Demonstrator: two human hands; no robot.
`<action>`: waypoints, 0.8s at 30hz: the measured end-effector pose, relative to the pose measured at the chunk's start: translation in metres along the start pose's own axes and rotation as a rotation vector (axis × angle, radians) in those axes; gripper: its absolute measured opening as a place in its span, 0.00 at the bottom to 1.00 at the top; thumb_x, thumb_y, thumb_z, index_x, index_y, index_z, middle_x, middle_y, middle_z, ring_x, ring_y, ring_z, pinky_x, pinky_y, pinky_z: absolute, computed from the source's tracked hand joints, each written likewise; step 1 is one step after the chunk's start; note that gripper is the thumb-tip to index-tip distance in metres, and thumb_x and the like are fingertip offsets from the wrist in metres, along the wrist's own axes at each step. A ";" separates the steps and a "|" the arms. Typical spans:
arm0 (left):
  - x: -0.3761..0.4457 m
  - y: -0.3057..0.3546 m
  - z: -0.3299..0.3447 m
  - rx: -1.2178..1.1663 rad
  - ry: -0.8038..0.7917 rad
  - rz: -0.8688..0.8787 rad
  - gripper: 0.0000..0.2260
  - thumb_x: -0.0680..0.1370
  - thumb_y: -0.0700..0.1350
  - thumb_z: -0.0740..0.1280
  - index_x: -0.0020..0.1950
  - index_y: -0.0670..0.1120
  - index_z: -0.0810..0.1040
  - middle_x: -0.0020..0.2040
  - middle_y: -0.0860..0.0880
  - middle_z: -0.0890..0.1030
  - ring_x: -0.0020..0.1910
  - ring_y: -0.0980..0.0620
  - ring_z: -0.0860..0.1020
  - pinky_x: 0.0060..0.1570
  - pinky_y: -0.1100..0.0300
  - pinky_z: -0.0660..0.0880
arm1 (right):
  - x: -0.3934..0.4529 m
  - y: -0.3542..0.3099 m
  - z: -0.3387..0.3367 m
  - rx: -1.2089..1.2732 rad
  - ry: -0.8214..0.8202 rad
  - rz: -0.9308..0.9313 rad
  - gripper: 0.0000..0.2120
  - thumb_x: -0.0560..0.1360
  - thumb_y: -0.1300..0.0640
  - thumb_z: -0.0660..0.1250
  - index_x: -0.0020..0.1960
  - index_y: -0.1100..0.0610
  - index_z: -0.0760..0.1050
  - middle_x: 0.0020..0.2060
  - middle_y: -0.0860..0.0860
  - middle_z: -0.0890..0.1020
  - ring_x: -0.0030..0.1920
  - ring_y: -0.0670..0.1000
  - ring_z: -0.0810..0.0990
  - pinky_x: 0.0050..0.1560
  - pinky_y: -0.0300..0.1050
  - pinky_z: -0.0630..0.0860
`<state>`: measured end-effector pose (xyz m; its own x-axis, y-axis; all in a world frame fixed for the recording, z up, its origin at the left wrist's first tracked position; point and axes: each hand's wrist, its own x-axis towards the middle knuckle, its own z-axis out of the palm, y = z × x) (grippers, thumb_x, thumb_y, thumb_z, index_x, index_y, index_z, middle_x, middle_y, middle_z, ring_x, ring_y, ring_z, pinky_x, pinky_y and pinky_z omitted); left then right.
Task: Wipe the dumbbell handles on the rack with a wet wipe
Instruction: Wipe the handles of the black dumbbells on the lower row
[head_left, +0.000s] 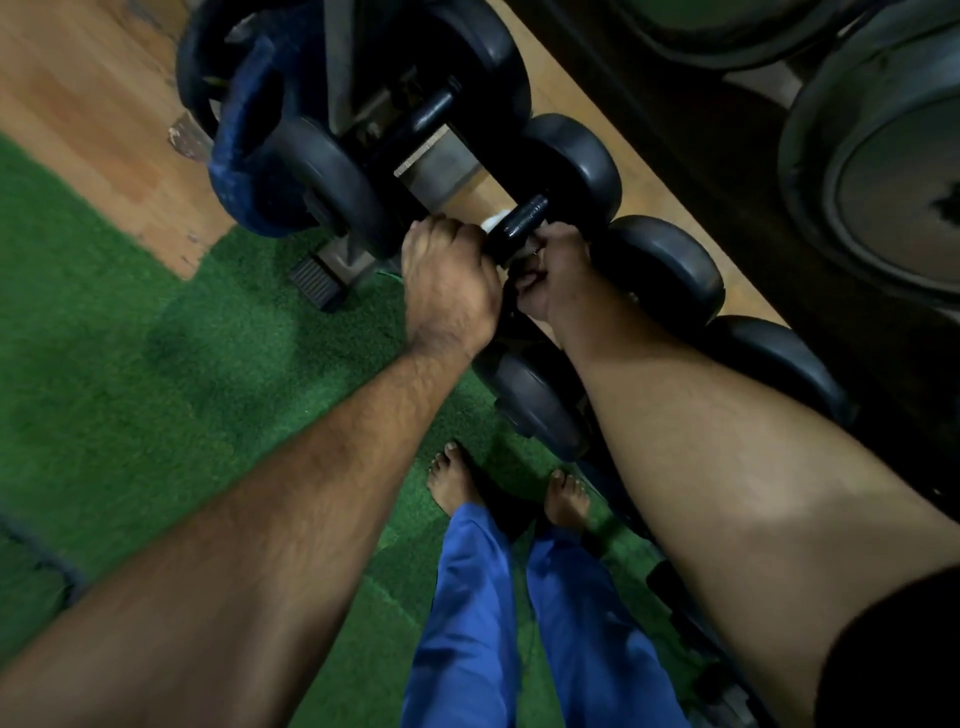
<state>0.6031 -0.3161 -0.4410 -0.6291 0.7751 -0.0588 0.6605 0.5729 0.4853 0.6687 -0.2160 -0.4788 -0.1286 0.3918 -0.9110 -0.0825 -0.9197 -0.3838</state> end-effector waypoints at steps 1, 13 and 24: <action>0.000 0.000 0.001 0.005 0.010 0.012 0.12 0.72 0.40 0.59 0.46 0.41 0.82 0.46 0.40 0.80 0.53 0.39 0.76 0.66 0.44 0.68 | 0.005 -0.002 -0.003 0.040 -0.038 -0.004 0.15 0.80 0.56 0.51 0.35 0.52 0.66 0.21 0.46 0.64 0.17 0.44 0.59 0.20 0.33 0.51; 0.000 -0.007 0.004 0.040 0.032 0.047 0.15 0.73 0.43 0.56 0.47 0.41 0.82 0.46 0.40 0.79 0.52 0.39 0.75 0.64 0.45 0.69 | 0.007 0.006 -0.017 -0.098 -0.357 0.036 0.15 0.72 0.47 0.58 0.31 0.53 0.66 0.23 0.46 0.63 0.21 0.45 0.58 0.25 0.37 0.51; 0.001 -0.004 0.004 -0.026 0.046 0.024 0.10 0.73 0.39 0.62 0.48 0.41 0.82 0.46 0.40 0.81 0.52 0.39 0.76 0.63 0.44 0.70 | 0.002 -0.004 -0.012 -0.374 -0.474 0.131 0.23 0.76 0.49 0.56 0.23 0.52 0.69 0.23 0.47 0.62 0.22 0.46 0.54 0.28 0.38 0.46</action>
<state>0.6017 -0.3167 -0.4462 -0.6317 0.7752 -0.0066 0.6651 0.5463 0.5090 0.6811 -0.2122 -0.4808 -0.5462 0.1647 -0.8213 0.3046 -0.8743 -0.3779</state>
